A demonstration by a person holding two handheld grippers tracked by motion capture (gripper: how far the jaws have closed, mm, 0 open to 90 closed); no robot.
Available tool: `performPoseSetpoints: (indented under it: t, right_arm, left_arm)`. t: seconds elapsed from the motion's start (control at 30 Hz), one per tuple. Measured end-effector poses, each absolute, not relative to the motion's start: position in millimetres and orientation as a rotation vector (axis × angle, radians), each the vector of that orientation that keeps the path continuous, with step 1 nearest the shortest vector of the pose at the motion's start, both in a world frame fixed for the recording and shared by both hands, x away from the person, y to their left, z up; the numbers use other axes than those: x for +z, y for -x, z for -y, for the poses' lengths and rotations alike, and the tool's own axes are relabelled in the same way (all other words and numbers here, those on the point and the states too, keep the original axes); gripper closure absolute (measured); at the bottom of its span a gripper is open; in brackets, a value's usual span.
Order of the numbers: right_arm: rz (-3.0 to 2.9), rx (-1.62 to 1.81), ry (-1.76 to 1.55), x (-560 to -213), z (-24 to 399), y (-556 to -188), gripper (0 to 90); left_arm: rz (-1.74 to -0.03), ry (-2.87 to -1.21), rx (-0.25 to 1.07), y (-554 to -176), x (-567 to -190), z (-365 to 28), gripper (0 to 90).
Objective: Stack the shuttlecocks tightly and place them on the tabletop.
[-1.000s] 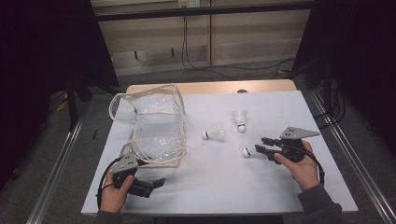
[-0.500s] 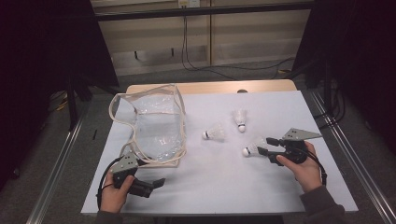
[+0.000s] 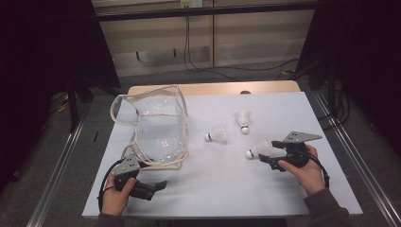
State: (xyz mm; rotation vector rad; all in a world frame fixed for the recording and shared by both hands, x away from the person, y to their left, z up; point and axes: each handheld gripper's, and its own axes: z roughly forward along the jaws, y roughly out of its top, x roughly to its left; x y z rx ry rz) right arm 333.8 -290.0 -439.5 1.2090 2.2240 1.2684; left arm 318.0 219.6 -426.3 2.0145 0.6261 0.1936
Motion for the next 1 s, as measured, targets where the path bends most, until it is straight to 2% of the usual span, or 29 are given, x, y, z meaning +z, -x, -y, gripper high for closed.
performPoseSetpoints:
  t: [0.17, 0.3, 0.57, 1.0]
  right_arm:
    - [-2.243, 1.247, -1.191, -440.6, 288.0, -333.6, 9.7]
    - [-2.255, 1.23, -1.189, -441.4, 285.5, -333.6, 9.3]
    - [-2.333, 1.222, -1.166, -443.4, 283.8, -333.4, 36.1]
    - [-2.378, 1.188, -1.115, -444.7, 282.8, -332.2, 58.1]
  left_arm:
    - [-0.625, -2.014, 0.194, -317.9, -426.3, -219.4, 4.0]
    - [-0.624, -2.015, 0.193, -317.8, -426.3, -219.3, 4.0]
    - [-0.625, -2.012, 0.192, -317.6, -426.2, -219.3, 4.1]
    - [-0.618, -2.014, 0.197, -317.1, -425.4, -220.2, 4.3]
